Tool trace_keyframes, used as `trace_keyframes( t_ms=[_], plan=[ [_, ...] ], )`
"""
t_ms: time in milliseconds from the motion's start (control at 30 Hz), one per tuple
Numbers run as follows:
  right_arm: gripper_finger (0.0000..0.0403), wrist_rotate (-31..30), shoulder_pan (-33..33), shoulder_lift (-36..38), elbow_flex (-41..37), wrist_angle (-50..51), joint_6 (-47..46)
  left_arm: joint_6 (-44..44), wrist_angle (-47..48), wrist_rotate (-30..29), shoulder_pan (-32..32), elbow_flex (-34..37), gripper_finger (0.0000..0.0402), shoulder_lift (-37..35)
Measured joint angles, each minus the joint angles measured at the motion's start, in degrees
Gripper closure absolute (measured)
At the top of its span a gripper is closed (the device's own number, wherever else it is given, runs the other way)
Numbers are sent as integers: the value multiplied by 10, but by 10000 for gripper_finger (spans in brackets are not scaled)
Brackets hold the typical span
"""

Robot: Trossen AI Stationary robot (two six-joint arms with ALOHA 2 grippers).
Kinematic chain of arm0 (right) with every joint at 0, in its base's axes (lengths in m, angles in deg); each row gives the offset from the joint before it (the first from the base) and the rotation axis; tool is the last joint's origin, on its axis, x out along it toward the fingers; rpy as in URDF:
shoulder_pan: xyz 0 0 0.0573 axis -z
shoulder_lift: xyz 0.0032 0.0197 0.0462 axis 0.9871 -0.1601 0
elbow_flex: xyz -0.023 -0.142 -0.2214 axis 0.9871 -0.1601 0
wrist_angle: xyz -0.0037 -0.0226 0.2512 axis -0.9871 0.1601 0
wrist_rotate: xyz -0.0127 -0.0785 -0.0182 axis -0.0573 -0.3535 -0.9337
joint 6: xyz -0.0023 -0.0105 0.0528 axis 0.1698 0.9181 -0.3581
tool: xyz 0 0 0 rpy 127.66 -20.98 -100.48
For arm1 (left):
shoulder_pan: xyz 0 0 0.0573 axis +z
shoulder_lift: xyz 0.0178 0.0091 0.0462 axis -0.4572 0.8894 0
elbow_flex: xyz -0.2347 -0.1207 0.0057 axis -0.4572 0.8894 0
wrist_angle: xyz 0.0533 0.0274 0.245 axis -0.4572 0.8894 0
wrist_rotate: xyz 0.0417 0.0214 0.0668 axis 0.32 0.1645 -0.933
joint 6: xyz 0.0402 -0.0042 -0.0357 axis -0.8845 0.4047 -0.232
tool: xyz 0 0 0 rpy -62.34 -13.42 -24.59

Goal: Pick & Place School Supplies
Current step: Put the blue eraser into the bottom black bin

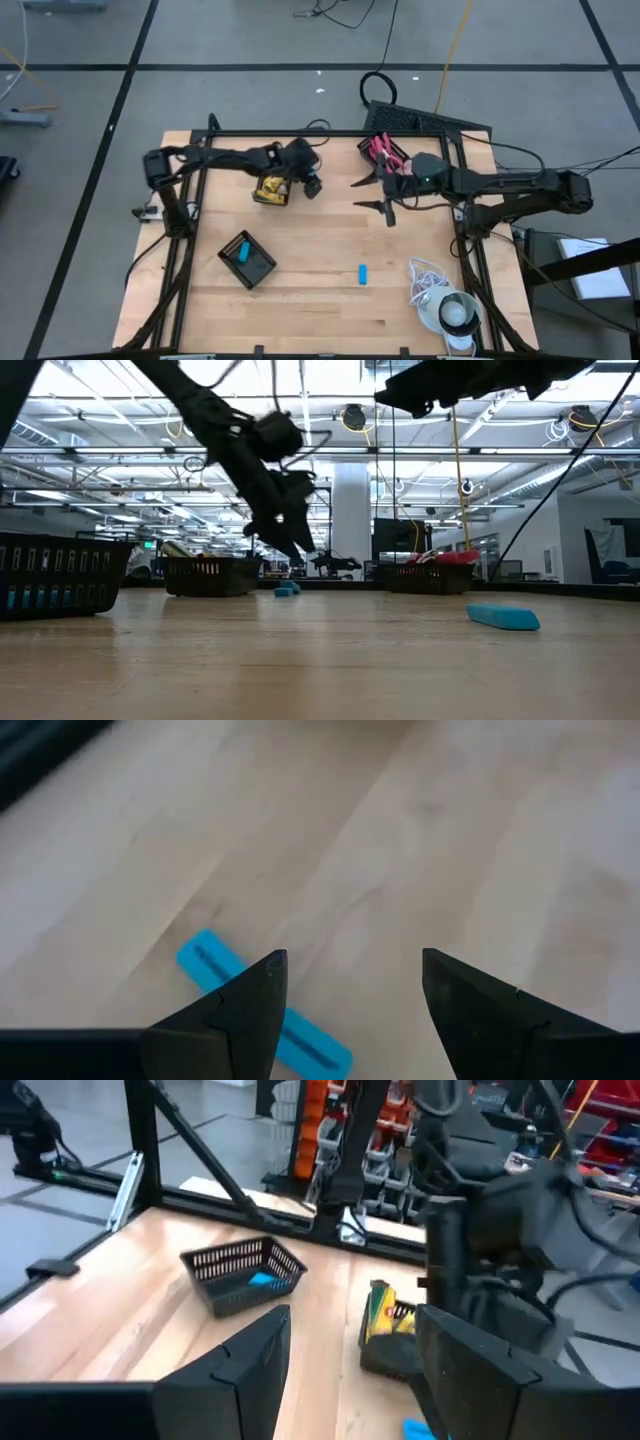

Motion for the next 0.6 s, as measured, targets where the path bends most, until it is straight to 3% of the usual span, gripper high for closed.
trace_keyframes(
  t_ms=[300,600],
  plan=[
    [195,1,-13,14,-9,9,34,32,138,-63,0,-124,170,88],
    [195,3,-13,14,-9,13,52,48,191,-76,25,-135,170,94]
  ],
)
